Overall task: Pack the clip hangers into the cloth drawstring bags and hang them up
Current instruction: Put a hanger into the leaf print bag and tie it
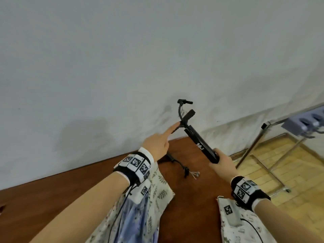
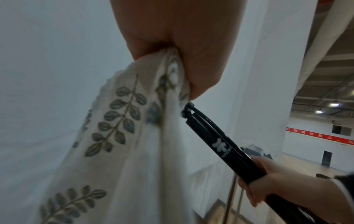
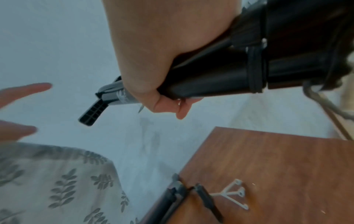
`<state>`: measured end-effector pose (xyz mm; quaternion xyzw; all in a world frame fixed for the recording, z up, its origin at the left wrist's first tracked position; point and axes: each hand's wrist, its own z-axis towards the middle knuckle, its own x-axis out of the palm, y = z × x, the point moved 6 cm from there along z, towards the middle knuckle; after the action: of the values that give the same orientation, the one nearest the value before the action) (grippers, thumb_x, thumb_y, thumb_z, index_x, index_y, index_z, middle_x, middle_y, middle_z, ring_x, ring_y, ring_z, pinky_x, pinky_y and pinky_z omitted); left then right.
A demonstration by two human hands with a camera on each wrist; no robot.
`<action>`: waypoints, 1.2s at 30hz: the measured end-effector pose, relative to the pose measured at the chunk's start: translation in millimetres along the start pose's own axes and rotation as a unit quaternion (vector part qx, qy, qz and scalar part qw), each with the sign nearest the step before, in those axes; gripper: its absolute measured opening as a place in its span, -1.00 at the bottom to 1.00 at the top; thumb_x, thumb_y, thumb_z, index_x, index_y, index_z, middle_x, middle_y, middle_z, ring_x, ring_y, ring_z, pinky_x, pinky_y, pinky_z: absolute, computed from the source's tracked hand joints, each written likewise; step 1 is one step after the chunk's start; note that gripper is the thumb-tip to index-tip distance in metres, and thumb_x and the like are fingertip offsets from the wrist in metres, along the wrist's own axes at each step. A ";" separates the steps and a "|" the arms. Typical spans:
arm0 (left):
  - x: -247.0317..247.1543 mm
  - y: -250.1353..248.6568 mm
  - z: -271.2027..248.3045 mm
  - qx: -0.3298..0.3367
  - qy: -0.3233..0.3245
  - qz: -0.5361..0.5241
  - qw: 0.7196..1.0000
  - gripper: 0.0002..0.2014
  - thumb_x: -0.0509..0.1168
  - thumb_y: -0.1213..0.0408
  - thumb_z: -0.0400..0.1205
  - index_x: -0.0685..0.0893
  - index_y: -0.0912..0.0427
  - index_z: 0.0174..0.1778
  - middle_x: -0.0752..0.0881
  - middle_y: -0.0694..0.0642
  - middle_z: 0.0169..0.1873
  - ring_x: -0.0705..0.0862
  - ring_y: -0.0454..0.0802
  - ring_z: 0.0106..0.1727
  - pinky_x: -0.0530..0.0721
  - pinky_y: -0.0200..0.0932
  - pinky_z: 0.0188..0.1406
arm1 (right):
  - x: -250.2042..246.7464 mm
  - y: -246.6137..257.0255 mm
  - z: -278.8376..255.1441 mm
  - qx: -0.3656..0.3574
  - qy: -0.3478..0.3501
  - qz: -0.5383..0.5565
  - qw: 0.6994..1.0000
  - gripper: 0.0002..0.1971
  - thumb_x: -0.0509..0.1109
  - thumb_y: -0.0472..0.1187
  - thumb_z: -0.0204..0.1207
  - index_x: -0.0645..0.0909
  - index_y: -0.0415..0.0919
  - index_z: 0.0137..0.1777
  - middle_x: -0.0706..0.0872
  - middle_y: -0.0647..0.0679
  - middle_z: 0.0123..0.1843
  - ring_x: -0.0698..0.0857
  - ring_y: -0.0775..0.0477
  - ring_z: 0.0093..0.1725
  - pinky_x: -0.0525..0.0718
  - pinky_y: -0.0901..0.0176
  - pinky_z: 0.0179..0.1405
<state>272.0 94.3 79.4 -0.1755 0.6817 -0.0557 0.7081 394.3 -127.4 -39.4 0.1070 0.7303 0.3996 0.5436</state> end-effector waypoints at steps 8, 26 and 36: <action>-58.0 11.6 -29.5 -0.001 0.016 -0.097 0.995 -0.12 0.16 0.51 0.49 0.13 -0.47 0.56 0.38 0.03 -0.60 0.35 -0.08 -0.58 0.49 -0.29 -0.52 | -39.5 49.1 -79.9 -0.072 0.054 0.063 0.994 -0.63 0.36 -0.30 0.07 0.61 0.11 -0.13 0.65 -0.01 -0.42 0.64 -0.04 -0.43 0.57 0.08 -0.39; -25.8 -81.3 -92.7 -0.050 0.021 -0.388 0.920 -0.41 0.21 -0.06 0.67 0.25 0.00 0.59 0.61 0.05 0.25 0.60 -0.07 0.22 0.48 -0.26 0.25 | -29.8 150.9 -141.2 -0.173 0.100 0.219 0.955 -0.59 0.38 -0.35 0.59 0.45 0.17 0.25 0.68 0.22 0.03 0.71 0.34 -0.06 0.62 0.52 -0.18; -31.6 -99.3 -105.5 -0.007 0.045 -0.483 0.874 -0.82 0.00 0.13 0.79 0.50 0.03 0.04 0.49 -0.11 -0.67 0.45 -0.20 -0.62 0.46 -0.29 -0.42 | -29.1 165.0 -149.5 -0.070 0.170 0.409 0.894 -0.74 0.38 -0.35 0.22 0.67 -0.29 -0.06 0.62 -0.29 -0.25 0.58 -0.19 -0.31 0.60 0.11 -0.33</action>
<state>182.0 -6.4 140.6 -0.4854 0.5435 -0.3938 0.5603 228.2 -105.8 110.1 0.2885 0.6737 0.6484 0.2062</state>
